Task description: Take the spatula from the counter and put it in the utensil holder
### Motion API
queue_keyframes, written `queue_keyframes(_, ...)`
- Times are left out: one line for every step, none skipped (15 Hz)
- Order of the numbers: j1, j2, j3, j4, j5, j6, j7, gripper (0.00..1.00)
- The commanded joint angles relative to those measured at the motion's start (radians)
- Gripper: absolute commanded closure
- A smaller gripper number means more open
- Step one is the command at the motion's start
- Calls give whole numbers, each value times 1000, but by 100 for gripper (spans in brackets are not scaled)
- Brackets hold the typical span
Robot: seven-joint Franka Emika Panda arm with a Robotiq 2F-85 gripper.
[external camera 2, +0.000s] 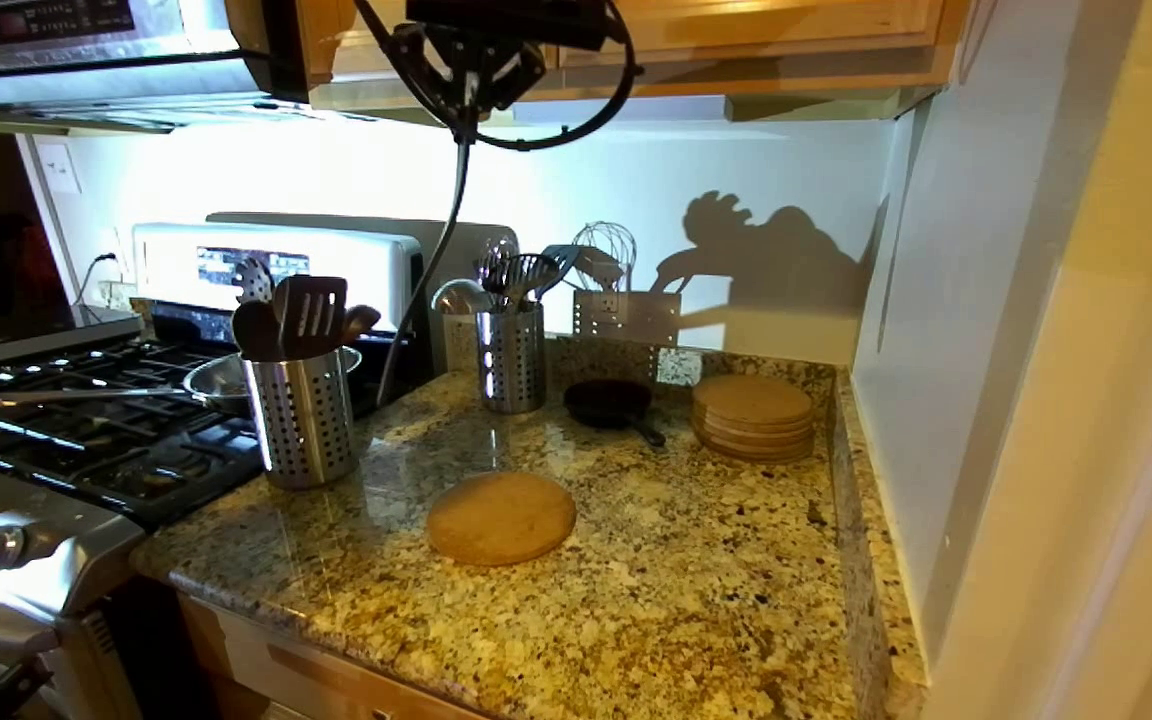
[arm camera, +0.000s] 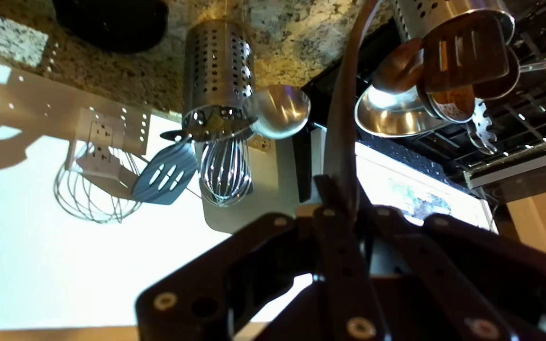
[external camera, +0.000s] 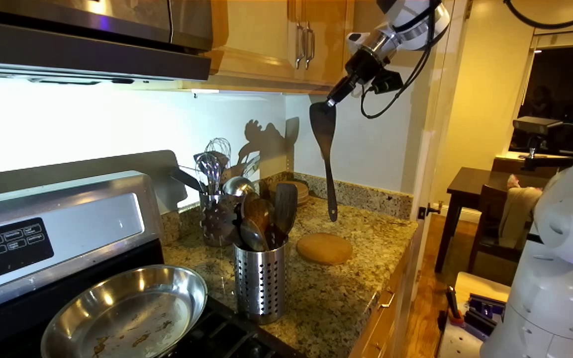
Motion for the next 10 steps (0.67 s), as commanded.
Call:
queue_keyframes(54,-75,7,3,-18,1,-47,98)
queue_keyframes(65,-88,12,5,-18,6,-56,98)
queue_keyframes(77,-102,18,8,-19,8,-67,98)
queue_keyframes(88,-114,22,11,-18,6,-77,98)
queue_keyframes(99,-129,26,11,-17,10,-90,98)
queue_keyframes(109,-144,30,10,-15,14,-102,98)
queue_keyframes(118,-157,34,8,-12,17,-115,98)
queue_keyframes(127,-169,40,5,-11,28,-125,98)
queue_keyframes(137,-180,45,5,-9,27,-134,98)
queue_keyframes(146,-192,49,4,-9,31,-145,98)
